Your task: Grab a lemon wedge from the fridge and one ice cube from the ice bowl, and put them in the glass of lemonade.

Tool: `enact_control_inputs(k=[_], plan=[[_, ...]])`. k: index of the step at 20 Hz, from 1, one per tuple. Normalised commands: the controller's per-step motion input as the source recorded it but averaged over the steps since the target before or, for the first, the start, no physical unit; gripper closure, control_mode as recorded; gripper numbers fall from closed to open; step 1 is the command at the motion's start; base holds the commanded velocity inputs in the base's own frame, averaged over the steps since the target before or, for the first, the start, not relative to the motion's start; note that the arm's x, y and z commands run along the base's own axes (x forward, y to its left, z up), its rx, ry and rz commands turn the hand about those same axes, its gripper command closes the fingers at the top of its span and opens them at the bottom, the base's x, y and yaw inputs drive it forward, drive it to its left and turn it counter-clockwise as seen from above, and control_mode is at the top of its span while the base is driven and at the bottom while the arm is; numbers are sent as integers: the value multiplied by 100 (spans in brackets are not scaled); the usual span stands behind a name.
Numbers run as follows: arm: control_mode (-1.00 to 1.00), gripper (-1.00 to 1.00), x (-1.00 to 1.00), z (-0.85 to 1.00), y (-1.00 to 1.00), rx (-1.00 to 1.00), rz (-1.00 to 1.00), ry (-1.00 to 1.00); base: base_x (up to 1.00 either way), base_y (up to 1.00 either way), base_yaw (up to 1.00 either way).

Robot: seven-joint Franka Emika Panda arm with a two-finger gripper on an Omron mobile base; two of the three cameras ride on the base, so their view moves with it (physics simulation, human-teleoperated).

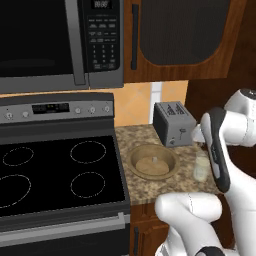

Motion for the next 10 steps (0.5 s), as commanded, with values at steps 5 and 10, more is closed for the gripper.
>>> enact_control_inputs(k=[5,10], plan=[[-100,-100,-88,41,86,-22,10,0,0,0,0],[-100,-100,-99,0,47,-2,9,-2,0,0,0]])
